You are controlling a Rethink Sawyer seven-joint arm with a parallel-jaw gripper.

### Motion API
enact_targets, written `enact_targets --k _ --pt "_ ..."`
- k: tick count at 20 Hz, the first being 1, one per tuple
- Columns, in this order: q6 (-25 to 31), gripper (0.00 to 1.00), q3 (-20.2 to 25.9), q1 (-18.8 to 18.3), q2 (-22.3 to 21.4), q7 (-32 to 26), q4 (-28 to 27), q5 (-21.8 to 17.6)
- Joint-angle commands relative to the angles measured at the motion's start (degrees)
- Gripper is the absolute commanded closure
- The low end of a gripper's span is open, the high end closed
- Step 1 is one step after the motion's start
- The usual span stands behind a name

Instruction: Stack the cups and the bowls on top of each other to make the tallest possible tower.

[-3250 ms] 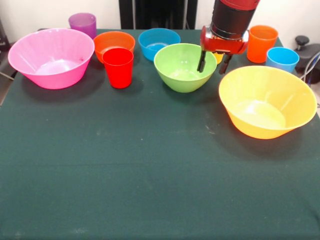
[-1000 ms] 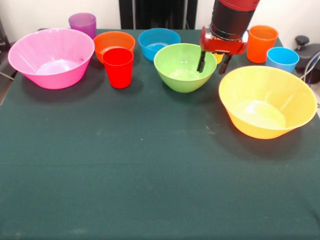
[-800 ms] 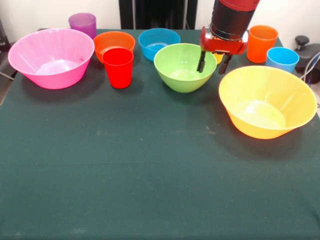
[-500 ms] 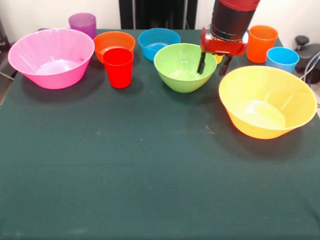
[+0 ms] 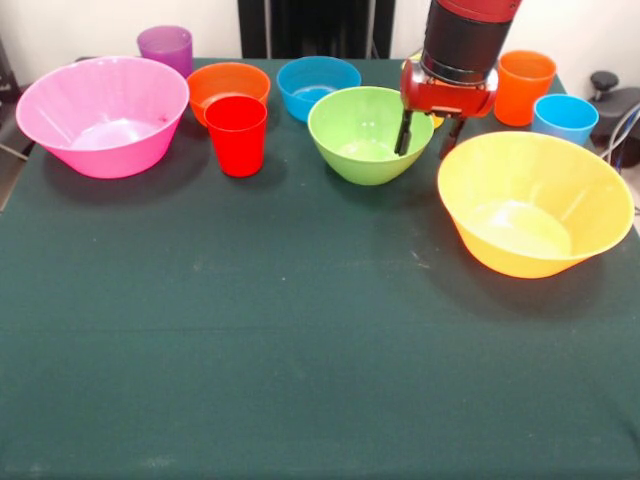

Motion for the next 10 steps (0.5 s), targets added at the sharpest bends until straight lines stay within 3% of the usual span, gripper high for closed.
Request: enact_targets --k 1,10 --pt "-3.7 0.0 5.5 0.1 3.3 10.7 1.6 0.5" --pt "-3.0 0.0 5.3 0.3 3.4 10.7 1.4 0.6"
